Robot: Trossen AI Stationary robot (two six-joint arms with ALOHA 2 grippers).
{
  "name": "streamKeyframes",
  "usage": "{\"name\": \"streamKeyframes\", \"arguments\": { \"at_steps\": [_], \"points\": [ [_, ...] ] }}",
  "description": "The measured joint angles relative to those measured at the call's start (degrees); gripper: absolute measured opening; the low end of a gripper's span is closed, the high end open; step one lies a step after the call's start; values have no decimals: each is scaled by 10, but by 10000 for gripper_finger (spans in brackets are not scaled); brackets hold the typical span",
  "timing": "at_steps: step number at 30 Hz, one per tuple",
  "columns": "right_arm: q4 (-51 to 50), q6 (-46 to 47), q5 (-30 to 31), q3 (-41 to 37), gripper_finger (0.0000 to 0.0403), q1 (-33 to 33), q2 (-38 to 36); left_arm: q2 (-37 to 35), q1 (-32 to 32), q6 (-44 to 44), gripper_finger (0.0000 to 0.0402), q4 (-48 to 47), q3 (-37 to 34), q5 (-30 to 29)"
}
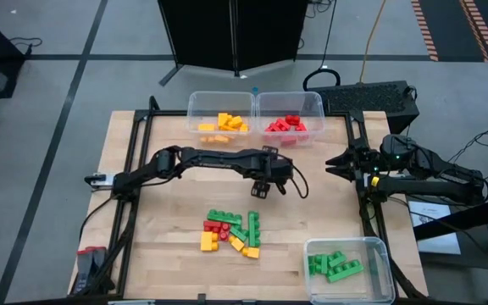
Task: Sort blocks
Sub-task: Put the yellow game piece into the top left transparent bin
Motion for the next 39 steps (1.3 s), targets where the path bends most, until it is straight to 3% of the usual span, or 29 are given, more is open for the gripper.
{"name": "streamKeyframes", "arguments": {
  "at_steps": [4,11,18,39],
  "points": [
    [-4,0,0,0,144,0,0,0,14,65,320,15,0,61],
    [-15,-3,0,0,144,0,0,0,35,150,320,18,0,104],
    [-15,-7,0,0,144,0,0,0,50,172,320,13,-7,170],
    [-14,-5,0,0,144,0,0,50,64,166,318,12,-7,189]
  ]
}}
